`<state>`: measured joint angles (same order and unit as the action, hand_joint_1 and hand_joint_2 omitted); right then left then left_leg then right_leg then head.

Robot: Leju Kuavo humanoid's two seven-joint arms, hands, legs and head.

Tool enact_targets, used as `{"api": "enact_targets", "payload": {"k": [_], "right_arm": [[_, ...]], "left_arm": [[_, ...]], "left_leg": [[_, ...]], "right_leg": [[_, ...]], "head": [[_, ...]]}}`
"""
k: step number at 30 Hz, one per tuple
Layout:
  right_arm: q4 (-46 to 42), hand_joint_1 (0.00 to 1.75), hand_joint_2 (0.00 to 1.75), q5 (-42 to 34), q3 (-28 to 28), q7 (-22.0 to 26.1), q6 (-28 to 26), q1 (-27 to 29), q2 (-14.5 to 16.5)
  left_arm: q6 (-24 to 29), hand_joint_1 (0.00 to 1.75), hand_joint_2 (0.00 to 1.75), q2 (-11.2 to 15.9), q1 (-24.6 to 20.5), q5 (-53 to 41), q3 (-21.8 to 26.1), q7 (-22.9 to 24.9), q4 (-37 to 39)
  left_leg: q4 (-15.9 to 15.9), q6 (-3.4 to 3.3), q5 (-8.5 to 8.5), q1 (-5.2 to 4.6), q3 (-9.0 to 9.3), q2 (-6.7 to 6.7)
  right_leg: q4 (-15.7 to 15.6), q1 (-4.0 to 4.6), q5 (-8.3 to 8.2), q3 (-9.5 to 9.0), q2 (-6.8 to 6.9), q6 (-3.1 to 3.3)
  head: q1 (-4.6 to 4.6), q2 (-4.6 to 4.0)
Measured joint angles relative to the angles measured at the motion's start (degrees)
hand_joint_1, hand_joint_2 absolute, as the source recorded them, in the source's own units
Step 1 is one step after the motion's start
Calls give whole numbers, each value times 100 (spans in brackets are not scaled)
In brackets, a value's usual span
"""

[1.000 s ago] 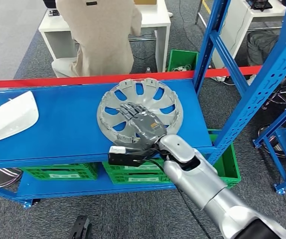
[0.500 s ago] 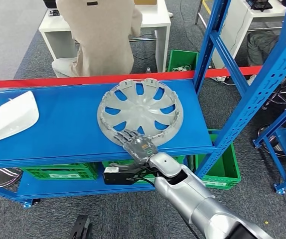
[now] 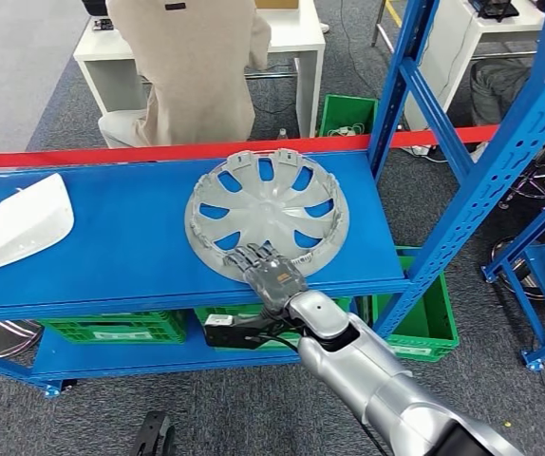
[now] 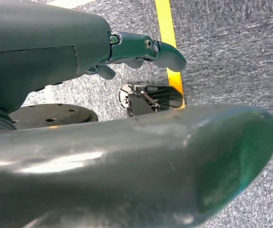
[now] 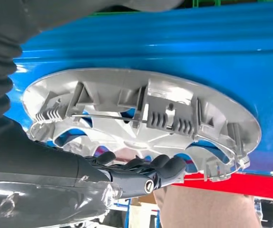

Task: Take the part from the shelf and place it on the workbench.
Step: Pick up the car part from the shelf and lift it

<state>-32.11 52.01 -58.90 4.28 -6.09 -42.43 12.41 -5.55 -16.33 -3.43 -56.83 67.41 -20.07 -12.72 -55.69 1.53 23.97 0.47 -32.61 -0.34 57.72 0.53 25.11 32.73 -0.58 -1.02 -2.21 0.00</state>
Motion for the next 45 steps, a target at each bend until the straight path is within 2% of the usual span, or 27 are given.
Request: {"api": "enact_targets", "payload": {"k": [9,16,34,43,45], "right_arm": [[2,0,175,149,13,-195,-112,-52,0],[170,0,175,73,196,-471,248,-134,-8],[395,0,175,51,286,-504,310,-165,-13],[661,0,175,-79,514,-1033,880,-445,-27],[743,85,175,-91,593,-1123,942,-532,-47]], "left_arm": [[1,0,0,0,0,8,0,-25,0],[26,0,0,2,9,20,0,-24,0],[38,0,0,2,12,20,0,-21,0],[52,0,0,15,14,37,2,-8,0],[52,0,0,21,14,38,2,-8,0]], "left_leg": [[0,0,0,0,0,0],[0,0,0,0,0,0],[-1,0,0,0,0,0],[-1,-2,-2,0,0,0],[-1,-2,-2,0,0,1]], "right_leg": [[0,0,0,0,0,0],[0,0,0,1,0,0],[0,0,-1,0,0,0],[0,-1,-2,2,0,2],[0,-1,-3,2,0,2]], "head": [[-2,0],[-1,0],[-2,0],[-1,0],[-1,0]]}}
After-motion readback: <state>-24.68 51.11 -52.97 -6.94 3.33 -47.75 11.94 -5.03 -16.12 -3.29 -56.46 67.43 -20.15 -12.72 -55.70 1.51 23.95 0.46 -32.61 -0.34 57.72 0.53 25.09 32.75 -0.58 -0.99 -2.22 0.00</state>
